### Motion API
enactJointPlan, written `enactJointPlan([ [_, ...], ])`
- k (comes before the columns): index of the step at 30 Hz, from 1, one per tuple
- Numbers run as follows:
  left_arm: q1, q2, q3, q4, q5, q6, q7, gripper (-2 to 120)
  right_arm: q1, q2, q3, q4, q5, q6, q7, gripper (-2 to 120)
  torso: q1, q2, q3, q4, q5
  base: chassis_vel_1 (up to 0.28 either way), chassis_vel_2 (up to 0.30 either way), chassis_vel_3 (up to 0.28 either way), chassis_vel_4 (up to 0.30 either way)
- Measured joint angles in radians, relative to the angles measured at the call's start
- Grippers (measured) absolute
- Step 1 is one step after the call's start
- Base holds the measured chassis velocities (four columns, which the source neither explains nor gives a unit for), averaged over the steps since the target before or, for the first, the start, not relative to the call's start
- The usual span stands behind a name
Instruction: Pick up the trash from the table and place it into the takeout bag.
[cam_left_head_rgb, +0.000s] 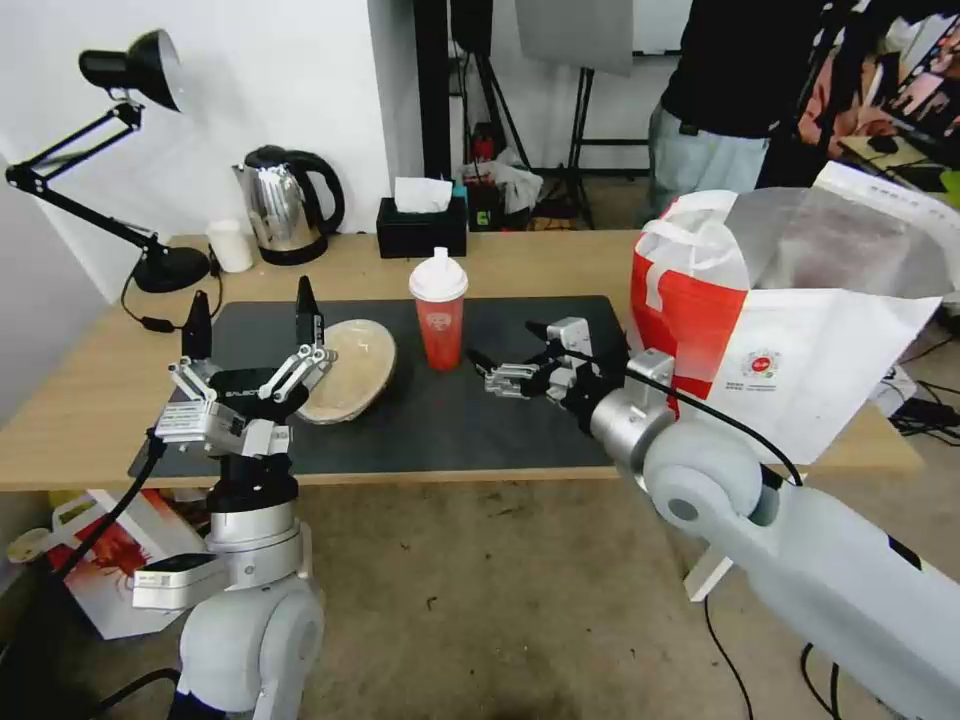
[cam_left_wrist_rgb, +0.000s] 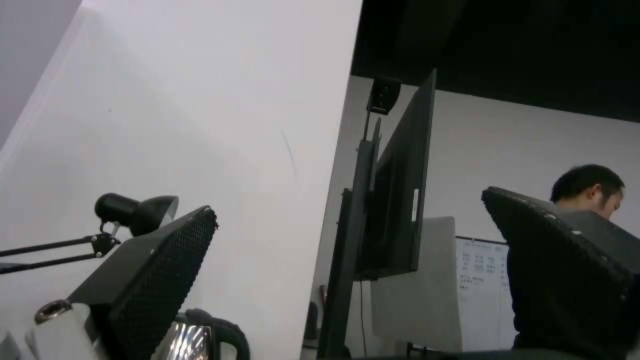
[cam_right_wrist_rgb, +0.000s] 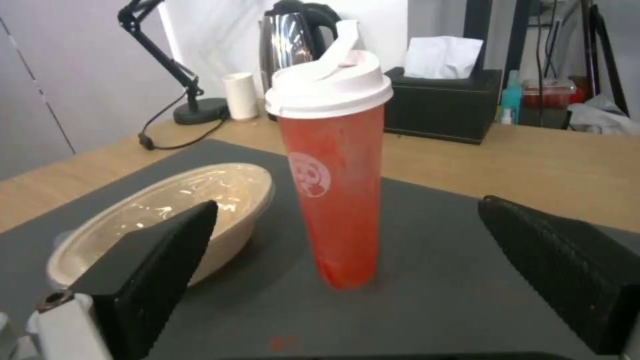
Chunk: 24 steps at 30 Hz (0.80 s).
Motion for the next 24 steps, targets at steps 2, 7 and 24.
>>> enactJointPlan([
  [2, -0.002, 0.001, -0.001, 0.000, -0.002, 0.000, 0.000, 100, 0.031, 0.013, -0.022, -0.029, 0.000, 0.000, 0.001, 100, 0.000, 0.000, 0.000, 0.0000, 0.0000, 0.000, 0.000, 0.000, 0.000],
  [7, -0.008, 0.003, -0.003, 0.004, -0.006, 0.001, 0.000, 100, 0.099, 0.049, -0.064, -0.094, 0.000, 0.000, 0.003, 100, 0.000, 0.000, 0.000, -0.0001, 0.0000, 0.000, 0.000, 0.000, 0.000],
  [24, -0.017, 0.005, -0.002, 0.014, -0.010, 0.000, -0.001, 100, 0.216, 0.169, -0.170, -0.241, -0.001, 0.000, 0.002, 100, 0.000, 0.000, 0.000, 0.0000, 0.0000, 0.000, 0.000, 0.000, 0.000],
])
